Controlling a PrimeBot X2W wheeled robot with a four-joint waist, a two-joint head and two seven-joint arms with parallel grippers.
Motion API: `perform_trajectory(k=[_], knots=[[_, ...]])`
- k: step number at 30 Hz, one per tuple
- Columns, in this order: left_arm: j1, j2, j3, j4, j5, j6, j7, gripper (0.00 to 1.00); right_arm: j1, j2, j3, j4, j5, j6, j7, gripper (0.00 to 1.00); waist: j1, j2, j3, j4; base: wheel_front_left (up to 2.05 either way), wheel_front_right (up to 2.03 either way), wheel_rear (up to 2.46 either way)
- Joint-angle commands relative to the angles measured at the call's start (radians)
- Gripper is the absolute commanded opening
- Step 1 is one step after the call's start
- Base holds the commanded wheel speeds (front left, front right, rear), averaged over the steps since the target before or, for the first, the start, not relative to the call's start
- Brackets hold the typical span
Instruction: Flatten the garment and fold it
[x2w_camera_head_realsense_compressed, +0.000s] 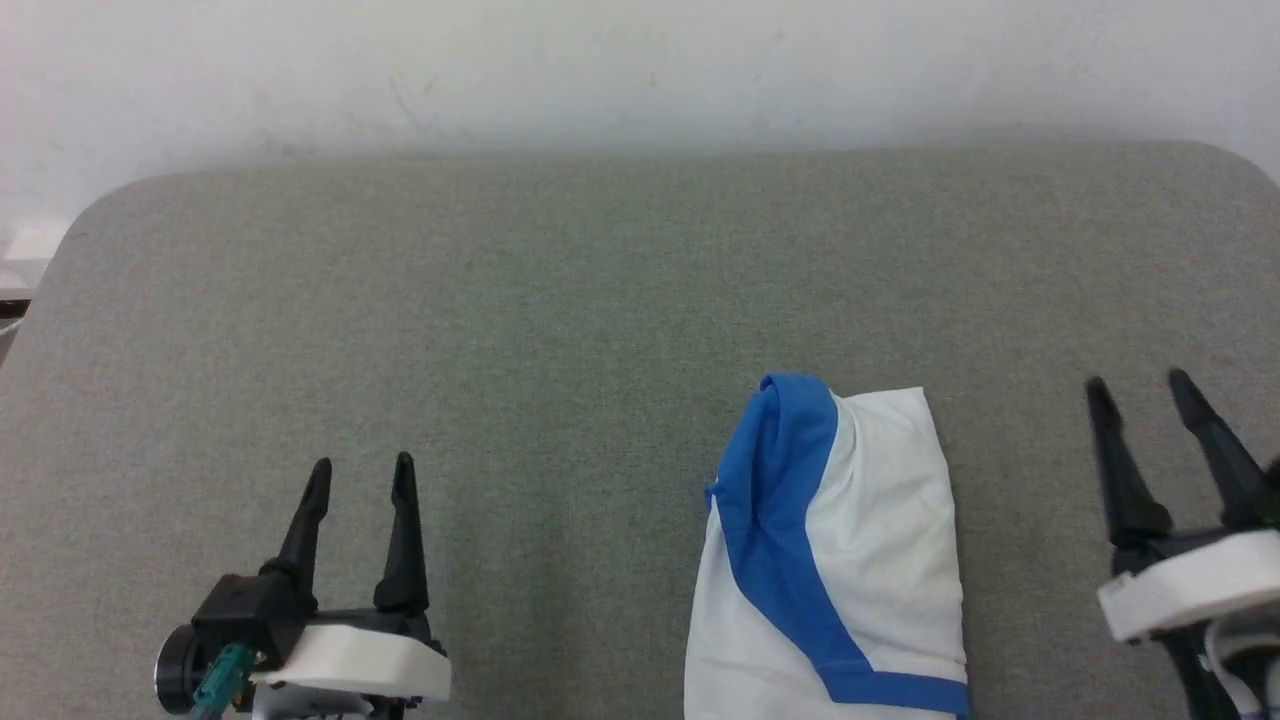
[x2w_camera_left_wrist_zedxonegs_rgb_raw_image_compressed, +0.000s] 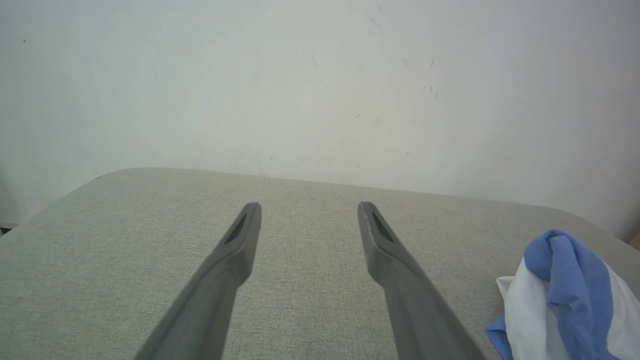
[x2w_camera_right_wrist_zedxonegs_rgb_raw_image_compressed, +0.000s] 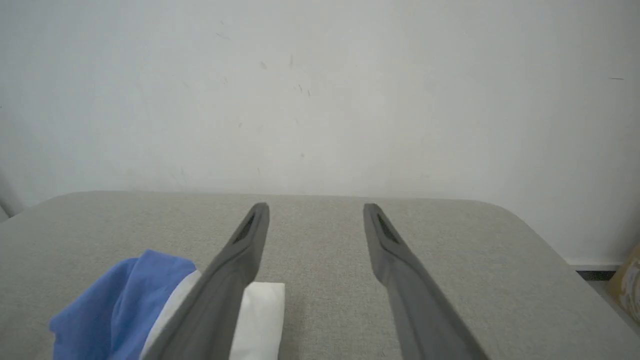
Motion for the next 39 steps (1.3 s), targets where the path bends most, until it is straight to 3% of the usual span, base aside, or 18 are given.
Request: perform_trajectory(k=[1,5,9,15,22,26,34,35,37,39], knots=[[-0.001,-0.001,0.007,-0.007,-0.005,0.007,-0.005,1.0,0.022,0.005,-0.024,-0.01,-0.003,-0.001,0.003,1.0,0.0,0.0,0.002,0.001,0.0,0.0,0.0],[-0.002,-0.001,0.015,-0.017,-0.013,0.015,-0.005,1.0,0.075,0.008,-0.106,0.018,0.053,-0.001,0.074,1.0,0.0,0.0,0.01,0.005,0.0,0.0,0.0],[-0.006,-0.001,0.014,-0.033,-0.02,0.024,-0.005,1.0,0.091,-0.014,-0.132,0.086,0.17,-0.001,0.227,1.0,0.0,0.0,0.024,0.013,0.0,0.0,0.0],[-0.018,-0.001,0.001,-0.05,-0.023,0.033,-0.005,1.0,0.055,-0.076,-0.085,0.175,0.384,-0.001,0.486,1.0,0.0,0.0,0.051,0.045,0.0,0.0,0.0],[-0.034,-0.001,-0.025,-0.051,-0.039,0.039,-0.005,1.0,-0.003,-0.068,-0.018,0.208,0.569,-0.001,0.672,1.0,0.0,0.0,0.077,0.093,0.0,0.0,0.0],[-0.051,-0.001,-0.031,-0.041,-0.05,0.032,-0.005,1.0,-0.048,-0.067,0.026,0.239,0.601,-0.001,0.707,1.0,0.0,0.0,0.101,0.116,0.0,0.0,0.0],[-0.071,-0.001,-0.041,-0.027,-0.056,0.028,-0.005,1.0,-0.107,-0.051,0.098,0.415,0.593,-0.001,0.788,1.0,0.0,0.0,0.117,0.144,0.0,0.0,0.0],[-0.071,-0.001,-0.041,-0.025,-0.056,0.028,-0.005,1.0,-0.112,-0.047,0.107,0.425,0.596,-0.001,0.797,0.49,0.0,0.0,0.116,0.144,0.0,0.0,0.0],[-0.068,-0.001,-0.04,-0.022,-0.052,0.028,-0.005,1.0,-0.119,-0.041,0.12,0.437,0.603,-0.001,0.803,0.0,0.0,0.0,0.111,0.143,0.0,0.0,0.0],[-0.065,-0.001,-0.041,-0.02,-0.049,0.028,-0.005,1.0,-0.125,-0.036,0.132,0.441,0.617,-0.001,0.806,0.0,0.0,0.0,0.106,0.14,0.0,0.0,0.0]])
